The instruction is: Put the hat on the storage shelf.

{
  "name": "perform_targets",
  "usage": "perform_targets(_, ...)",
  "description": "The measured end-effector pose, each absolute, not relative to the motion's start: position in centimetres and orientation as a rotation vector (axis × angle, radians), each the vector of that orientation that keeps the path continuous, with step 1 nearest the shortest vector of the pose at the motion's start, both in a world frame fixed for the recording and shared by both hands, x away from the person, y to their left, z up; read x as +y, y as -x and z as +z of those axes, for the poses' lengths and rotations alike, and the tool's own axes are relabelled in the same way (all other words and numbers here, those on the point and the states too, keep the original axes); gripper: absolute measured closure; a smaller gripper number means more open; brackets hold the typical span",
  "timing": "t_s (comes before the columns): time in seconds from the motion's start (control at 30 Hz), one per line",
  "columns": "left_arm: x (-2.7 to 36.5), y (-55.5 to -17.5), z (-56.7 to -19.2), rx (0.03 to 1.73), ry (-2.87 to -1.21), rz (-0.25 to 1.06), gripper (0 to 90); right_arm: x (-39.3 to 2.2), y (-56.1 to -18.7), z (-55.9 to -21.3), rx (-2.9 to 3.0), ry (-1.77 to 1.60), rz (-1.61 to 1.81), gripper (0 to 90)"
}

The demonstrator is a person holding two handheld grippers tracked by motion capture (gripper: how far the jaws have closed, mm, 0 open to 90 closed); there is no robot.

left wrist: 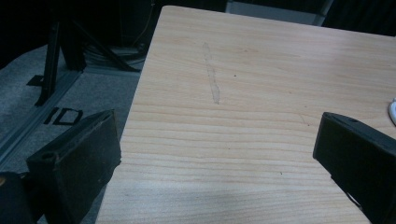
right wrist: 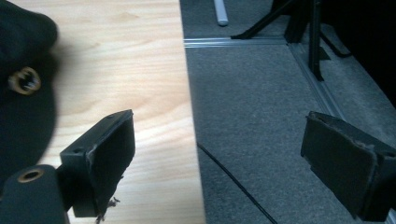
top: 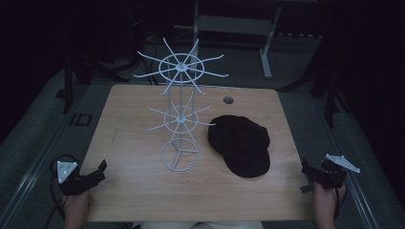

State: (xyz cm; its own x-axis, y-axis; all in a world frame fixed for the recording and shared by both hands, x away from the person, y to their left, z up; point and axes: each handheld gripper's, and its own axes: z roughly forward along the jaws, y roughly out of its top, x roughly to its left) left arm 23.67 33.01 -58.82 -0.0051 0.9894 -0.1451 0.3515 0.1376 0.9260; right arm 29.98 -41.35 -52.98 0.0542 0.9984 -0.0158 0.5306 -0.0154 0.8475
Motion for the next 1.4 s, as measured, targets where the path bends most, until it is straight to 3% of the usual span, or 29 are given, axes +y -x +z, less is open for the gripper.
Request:
perform_targets(0.87,33.0,-23.7,-58.8,1.513,-1.363,0.891,1.4,-35.8,-33.9,-46.0,1.850,-1.425,1.045,16.4)
perform_targets(1.4,33.0,-23.7,-58.8,1.512,-1.363,0.891,1.4,-30.0,-37.2,-45.9,2.031,-1.343,1.107,11.6)
